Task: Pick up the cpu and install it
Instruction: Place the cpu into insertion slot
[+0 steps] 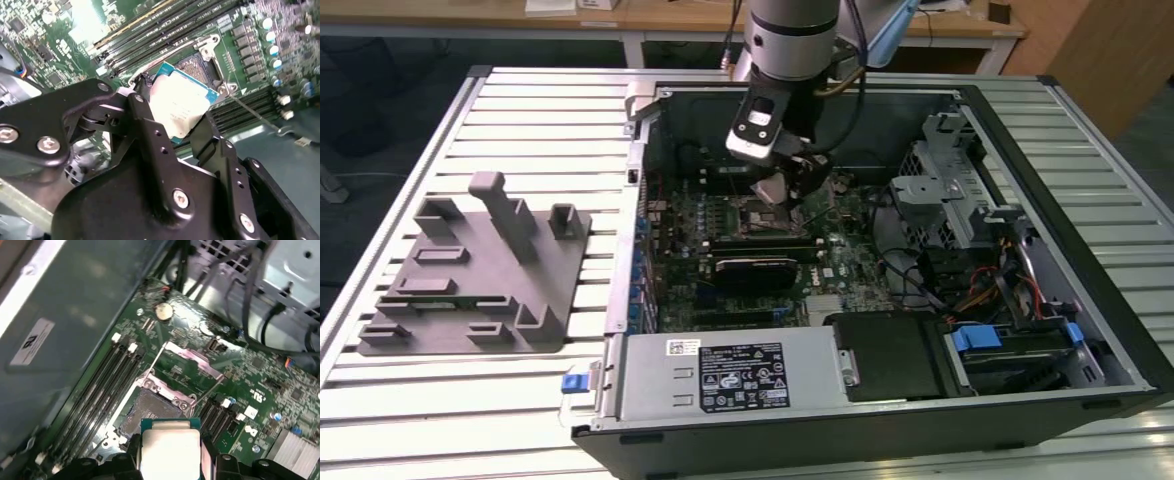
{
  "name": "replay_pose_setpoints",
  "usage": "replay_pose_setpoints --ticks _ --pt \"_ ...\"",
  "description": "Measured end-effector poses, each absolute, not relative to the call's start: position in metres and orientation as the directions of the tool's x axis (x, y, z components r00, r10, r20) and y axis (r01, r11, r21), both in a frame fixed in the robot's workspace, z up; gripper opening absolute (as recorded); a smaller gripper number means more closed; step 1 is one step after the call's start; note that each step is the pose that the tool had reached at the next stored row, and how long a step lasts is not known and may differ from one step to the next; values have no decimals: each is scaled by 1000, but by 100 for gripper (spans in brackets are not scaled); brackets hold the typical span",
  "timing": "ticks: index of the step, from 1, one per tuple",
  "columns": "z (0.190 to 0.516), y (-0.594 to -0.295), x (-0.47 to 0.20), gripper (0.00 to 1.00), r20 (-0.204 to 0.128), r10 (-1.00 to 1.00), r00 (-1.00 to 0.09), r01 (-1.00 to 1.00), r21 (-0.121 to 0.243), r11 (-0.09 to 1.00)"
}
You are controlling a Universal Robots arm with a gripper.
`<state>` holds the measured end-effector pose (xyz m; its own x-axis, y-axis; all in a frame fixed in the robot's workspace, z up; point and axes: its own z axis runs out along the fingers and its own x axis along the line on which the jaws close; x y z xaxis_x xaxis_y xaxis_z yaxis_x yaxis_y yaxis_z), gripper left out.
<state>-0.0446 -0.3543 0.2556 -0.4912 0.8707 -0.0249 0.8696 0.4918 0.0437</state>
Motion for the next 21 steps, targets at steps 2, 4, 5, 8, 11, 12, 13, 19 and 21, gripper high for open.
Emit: replay_pose_setpoints --ticks 2,4,5,8,11,12,13,19,21 --pt "255 -354 -45 55 -25 888 -459 887 44 460" --pt "255 -354 -45 55 -25 904 -427 903 44 428" --pt "255 -354 -45 55 -25 912 -410 911 44 410" --pt "255 -354 -45 55 -25 933 -360 932 44 360" --pt "255 -354 -45 55 -25 951 -309 950 44 310" --pt "254 -354 -45 55 -25 957 -290 956 44 291" --pt "254 -354 -45 55 -25 962 -273 961 44 274" --pt "253 -354 -45 55 -25 986 -162 986 44 163" --pt "252 -354 -45 55 -25 992 -125 991 44 126"
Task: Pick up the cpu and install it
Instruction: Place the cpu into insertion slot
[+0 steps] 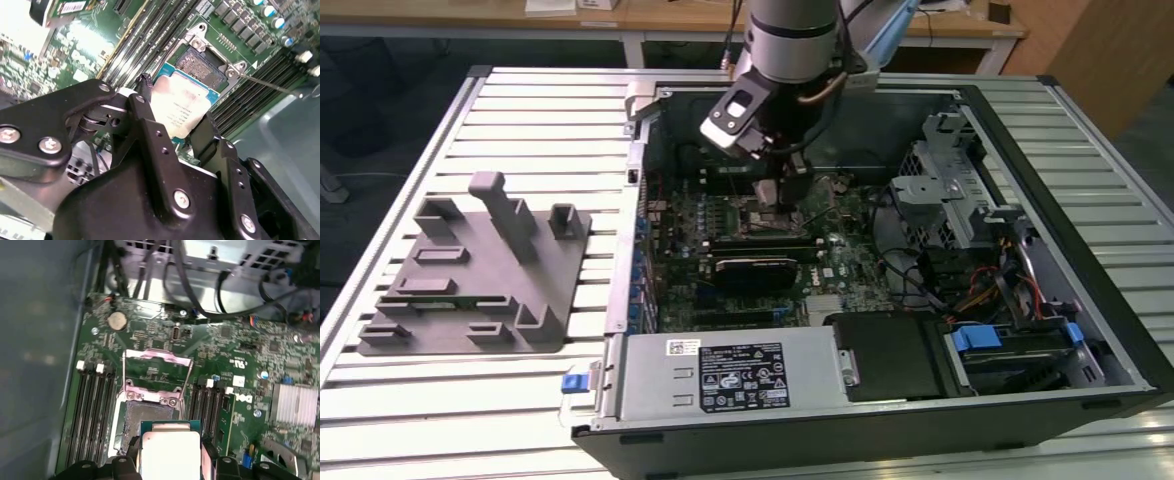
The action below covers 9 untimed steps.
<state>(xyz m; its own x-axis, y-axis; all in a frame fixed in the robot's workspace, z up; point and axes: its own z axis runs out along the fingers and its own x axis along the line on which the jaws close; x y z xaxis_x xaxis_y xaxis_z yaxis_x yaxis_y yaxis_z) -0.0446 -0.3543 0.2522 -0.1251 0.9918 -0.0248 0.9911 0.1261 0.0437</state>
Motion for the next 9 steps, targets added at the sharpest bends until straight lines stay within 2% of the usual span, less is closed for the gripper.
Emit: replay_pose_setpoints --ticks 4,9 --pt "250 -354 -45 55 -25 998 -61 997 44 62" --pt "250 -354 -45 55 -25 998 -58 997 44 59"
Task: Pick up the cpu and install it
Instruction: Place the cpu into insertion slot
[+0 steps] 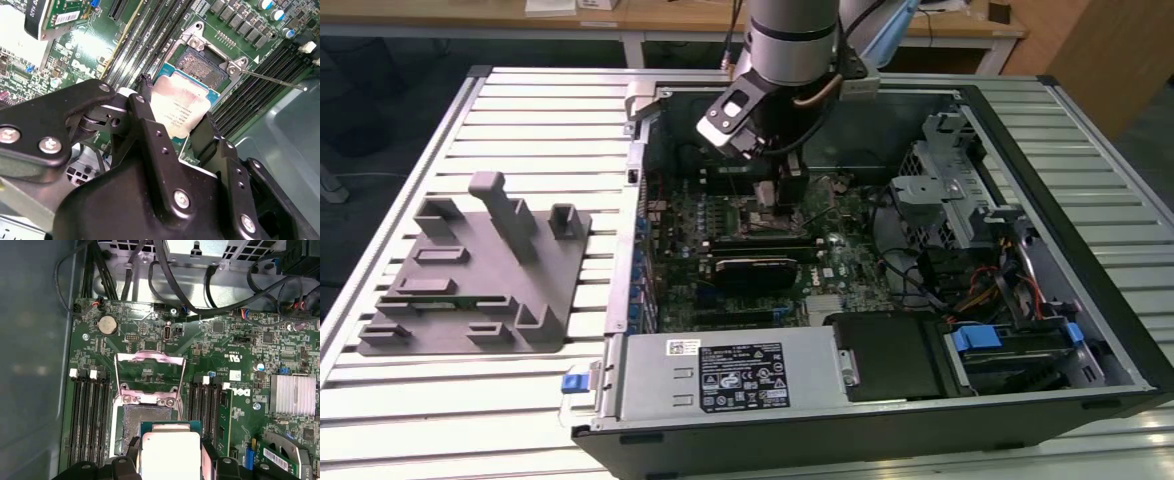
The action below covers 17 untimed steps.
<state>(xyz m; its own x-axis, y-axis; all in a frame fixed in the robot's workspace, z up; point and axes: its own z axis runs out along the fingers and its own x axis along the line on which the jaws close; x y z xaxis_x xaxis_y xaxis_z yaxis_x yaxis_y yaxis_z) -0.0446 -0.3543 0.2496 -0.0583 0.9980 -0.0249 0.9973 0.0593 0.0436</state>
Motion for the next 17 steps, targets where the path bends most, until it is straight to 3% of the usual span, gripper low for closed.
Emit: replay_pose_setpoints --ticks 17 --pt "227 -344 -45 55 -31 997 -70 997 38 72"
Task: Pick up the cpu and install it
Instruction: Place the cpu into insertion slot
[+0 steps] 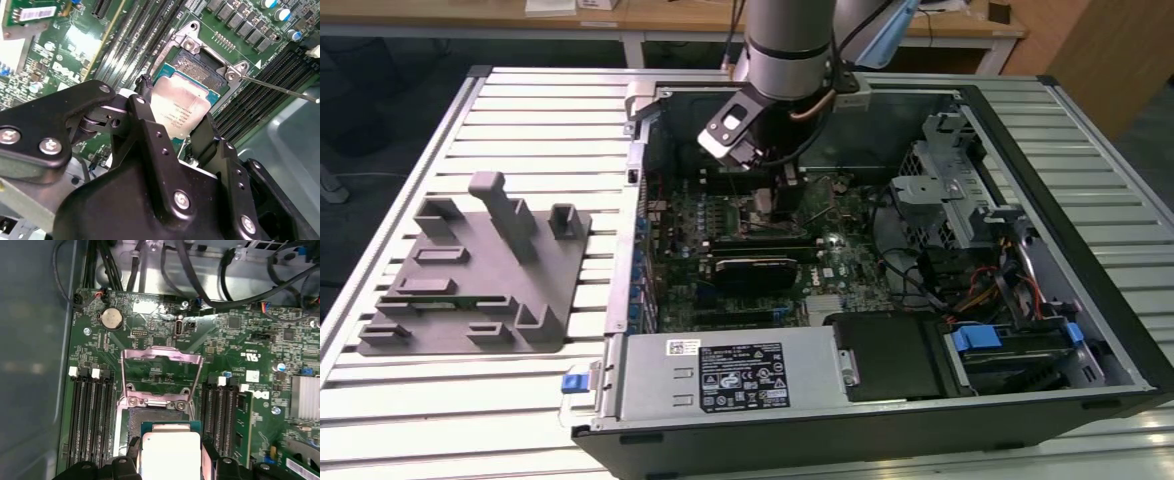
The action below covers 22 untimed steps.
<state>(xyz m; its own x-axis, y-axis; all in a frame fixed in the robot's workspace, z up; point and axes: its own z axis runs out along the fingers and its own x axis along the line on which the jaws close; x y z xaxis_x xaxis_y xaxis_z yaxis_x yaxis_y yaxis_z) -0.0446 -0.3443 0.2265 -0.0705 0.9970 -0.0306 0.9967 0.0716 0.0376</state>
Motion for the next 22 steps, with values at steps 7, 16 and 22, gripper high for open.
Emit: replay_pose_setpoints --ticks 7,16,22 --pt "218 -341 -45 55 -45 996 -76 996 34 78" --pt "210 -341 -45 55 -47 996 -78 996 33 80" --pt "208 -339 -45 55 -47 996 -78 996 33 79"
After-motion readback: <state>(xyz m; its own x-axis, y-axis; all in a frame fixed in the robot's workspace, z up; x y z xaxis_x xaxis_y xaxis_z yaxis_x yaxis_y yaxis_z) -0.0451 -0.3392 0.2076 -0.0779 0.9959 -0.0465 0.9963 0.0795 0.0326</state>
